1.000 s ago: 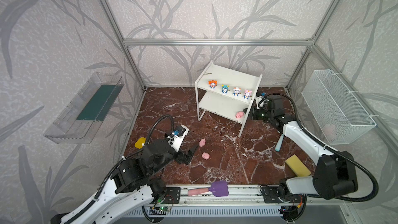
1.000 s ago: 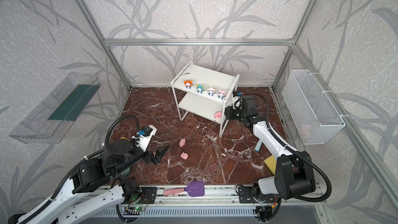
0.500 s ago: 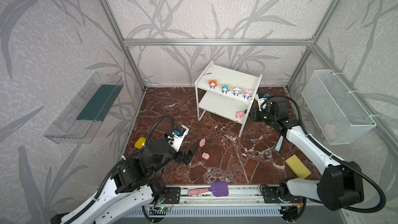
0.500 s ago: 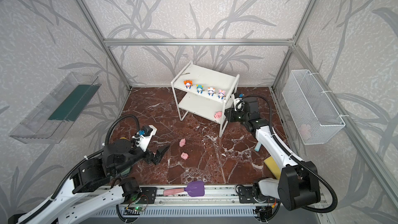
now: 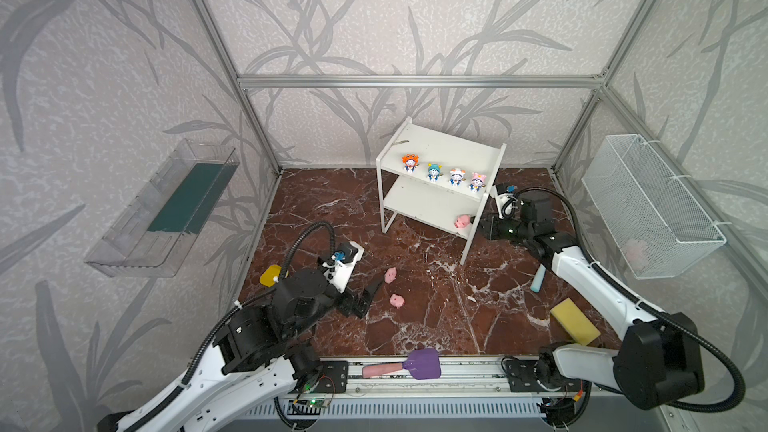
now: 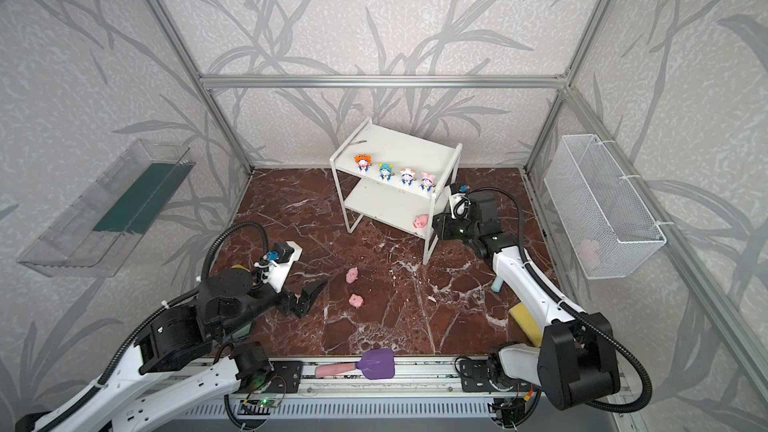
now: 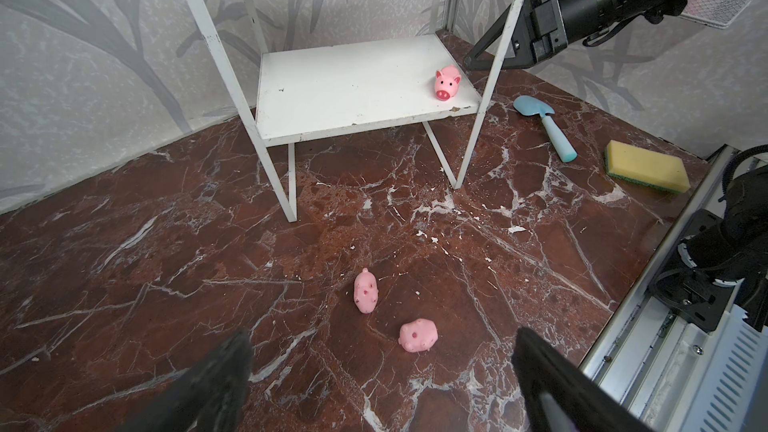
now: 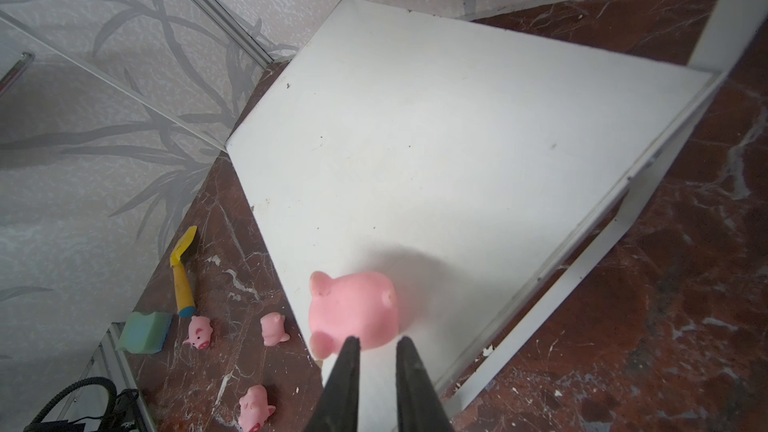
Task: Place and organize the plastic toys onto the shelf
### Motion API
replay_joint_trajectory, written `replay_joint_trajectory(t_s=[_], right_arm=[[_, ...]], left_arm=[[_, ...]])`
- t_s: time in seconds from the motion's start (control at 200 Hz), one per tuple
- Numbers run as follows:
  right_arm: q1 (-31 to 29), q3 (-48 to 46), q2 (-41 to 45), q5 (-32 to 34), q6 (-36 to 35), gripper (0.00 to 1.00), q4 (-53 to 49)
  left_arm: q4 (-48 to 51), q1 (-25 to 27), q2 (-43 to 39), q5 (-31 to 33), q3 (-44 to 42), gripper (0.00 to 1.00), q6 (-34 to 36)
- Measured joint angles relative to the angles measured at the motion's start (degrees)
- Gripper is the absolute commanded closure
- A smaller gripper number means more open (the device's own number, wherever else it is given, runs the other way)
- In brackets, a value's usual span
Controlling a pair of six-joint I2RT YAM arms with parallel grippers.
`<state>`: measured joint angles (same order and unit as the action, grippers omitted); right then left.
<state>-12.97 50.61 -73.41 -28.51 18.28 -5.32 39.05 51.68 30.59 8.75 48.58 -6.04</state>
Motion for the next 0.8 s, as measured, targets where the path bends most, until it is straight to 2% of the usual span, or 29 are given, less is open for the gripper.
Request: replay_joint_trajectory(t_s=[0.8], right_arm=[[-0.33, 1.20, -4.83, -0.02, 0.42, 0.81, 4.63]], left_arm=[[0.00, 0.00, -0.13, 0.00, 0.00, 0.01, 0.00]])
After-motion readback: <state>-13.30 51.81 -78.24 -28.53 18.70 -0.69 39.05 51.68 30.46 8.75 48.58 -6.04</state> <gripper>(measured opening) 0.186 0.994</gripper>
